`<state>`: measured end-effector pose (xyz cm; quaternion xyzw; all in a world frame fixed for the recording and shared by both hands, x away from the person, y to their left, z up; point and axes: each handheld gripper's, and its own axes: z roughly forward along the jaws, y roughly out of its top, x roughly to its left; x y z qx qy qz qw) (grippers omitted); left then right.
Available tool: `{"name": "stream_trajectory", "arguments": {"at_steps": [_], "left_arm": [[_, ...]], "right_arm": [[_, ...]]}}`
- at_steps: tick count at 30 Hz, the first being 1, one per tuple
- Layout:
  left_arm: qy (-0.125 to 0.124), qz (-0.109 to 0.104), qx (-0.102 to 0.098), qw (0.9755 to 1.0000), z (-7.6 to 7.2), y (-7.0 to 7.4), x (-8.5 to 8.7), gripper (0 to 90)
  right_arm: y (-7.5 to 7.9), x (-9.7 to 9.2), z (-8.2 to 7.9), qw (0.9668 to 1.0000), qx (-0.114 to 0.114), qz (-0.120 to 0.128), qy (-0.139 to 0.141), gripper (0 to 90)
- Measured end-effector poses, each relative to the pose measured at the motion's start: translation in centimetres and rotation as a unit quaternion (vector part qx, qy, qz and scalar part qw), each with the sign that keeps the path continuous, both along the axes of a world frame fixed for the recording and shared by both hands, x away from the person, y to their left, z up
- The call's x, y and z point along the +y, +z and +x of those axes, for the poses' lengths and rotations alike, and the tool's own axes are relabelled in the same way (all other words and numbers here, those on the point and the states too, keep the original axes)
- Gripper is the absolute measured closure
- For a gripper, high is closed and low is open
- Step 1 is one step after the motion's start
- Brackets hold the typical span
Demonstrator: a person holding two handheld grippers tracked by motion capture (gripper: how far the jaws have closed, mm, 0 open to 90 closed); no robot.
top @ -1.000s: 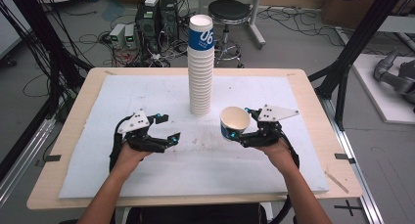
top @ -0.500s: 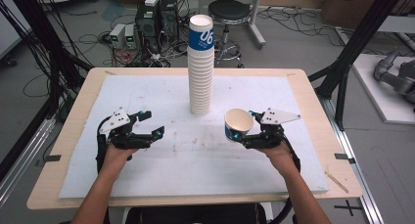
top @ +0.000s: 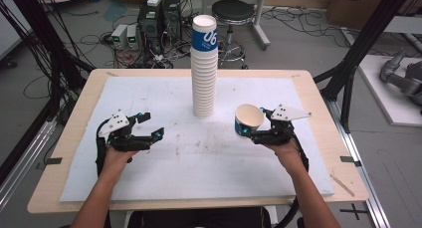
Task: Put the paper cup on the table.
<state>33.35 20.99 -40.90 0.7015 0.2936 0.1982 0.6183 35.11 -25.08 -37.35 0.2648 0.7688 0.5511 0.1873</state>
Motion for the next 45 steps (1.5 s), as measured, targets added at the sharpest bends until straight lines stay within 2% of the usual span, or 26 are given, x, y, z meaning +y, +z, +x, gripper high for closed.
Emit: {"name": "stream_trajectory", "arguments": {"at_steps": [4,6,10,15,22,26,32,34,39,45], "left_arm": [[-0.002,0.001,-0.009,1.0,0.0,0.0,0.1,17.8],[0.002,-0.002,-0.004,1.0,0.0,-0.1,0.3,17.8],[0.005,-0.003,-0.001,1.0,-0.1,-0.2,0.5,17.8],[0.009,-0.003,0.002,1.0,-0.1,-0.3,0.8,17.8],[0.009,-0.005,0.008,0.9999,-0.2,-0.5,0.8,17.8],[0.011,-0.002,0.012,0.9999,-0.2,-0.6,0.8,17.8],[0.013,0.001,0.017,0.9998,-0.2,-0.7,0.9,17.8],[0.011,0.0,0.019,0.9997,-0.2,-0.7,0.8,17.8],[0.012,0.001,0.021,0.9997,-0.2,-0.8,0.8,17.7],[0.013,-0.001,0.022,0.9997,-0.2,-0.8,0.8,17.8]], "right_arm": [[-0.4,-0.8,1.6,0.9994,0.008,0.01,-0.032,23.9],[-0.8,-1.1,2.5,0.9985,0.014,0.005,-0.054,23.8],[-1.9,-2.0,4.4,0.9938,0.039,0.0,-0.104,23.8],[-3.2,-2.2,5.7,0.9879,0.068,0.001,-0.14,23.6],[-4.2,-1.0,6.1,0.9873,0.085,-0.027,-0.132,23.2],[-4.8,-0.6,6.0,0.9862,0.09,-0.051,-0.129,21.8],[-5.3,-1.2,5.3,0.9857,0.097,-0.033,-0.133,19.7],[-5.4,-1.4,5.1,0.9849,0.115,-0.034,-0.125,18.4],[-5.6,-1.5,4.4,0.9854,0.116,-0.039,-0.118,18.5],[-5.3,-1.5,3.6,0.9863,0.11,-0.063,-0.106,18.5]]}}
